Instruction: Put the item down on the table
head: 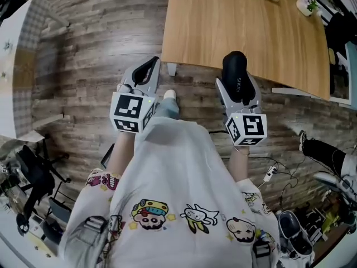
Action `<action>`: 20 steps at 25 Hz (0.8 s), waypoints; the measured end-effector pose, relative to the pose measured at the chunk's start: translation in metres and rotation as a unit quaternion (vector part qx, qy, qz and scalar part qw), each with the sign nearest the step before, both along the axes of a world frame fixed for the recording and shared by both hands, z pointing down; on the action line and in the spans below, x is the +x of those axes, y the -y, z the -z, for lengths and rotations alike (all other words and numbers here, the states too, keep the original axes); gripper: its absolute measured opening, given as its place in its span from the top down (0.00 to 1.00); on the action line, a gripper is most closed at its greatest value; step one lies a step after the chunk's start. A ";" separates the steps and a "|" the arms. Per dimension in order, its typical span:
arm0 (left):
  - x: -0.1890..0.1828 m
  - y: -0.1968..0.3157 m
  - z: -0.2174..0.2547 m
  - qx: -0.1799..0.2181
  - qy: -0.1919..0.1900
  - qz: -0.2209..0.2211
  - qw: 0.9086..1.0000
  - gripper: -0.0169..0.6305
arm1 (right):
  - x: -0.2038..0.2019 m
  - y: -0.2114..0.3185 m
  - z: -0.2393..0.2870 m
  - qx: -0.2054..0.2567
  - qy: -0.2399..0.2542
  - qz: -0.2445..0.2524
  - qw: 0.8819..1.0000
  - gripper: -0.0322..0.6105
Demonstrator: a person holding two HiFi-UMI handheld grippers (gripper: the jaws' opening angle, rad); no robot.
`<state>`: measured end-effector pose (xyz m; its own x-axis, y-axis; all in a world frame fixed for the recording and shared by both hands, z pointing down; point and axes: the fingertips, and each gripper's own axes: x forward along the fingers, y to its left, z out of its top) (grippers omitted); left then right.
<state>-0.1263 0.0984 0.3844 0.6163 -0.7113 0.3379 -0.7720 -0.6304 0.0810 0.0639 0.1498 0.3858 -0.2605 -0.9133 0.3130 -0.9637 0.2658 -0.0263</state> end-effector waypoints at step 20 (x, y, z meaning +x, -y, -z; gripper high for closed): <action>-0.016 0.076 -0.021 -0.038 -0.003 -0.026 0.999 0.98 | -0.011 0.070 -0.016 -0.041 -0.019 -0.034 0.998 0.39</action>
<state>-0.1424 0.0226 0.4057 0.6542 -0.6507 0.3855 -0.7374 -0.6621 0.1338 0.0533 0.0795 0.4016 -0.1853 -0.8994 0.3960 -0.9801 0.1982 -0.0086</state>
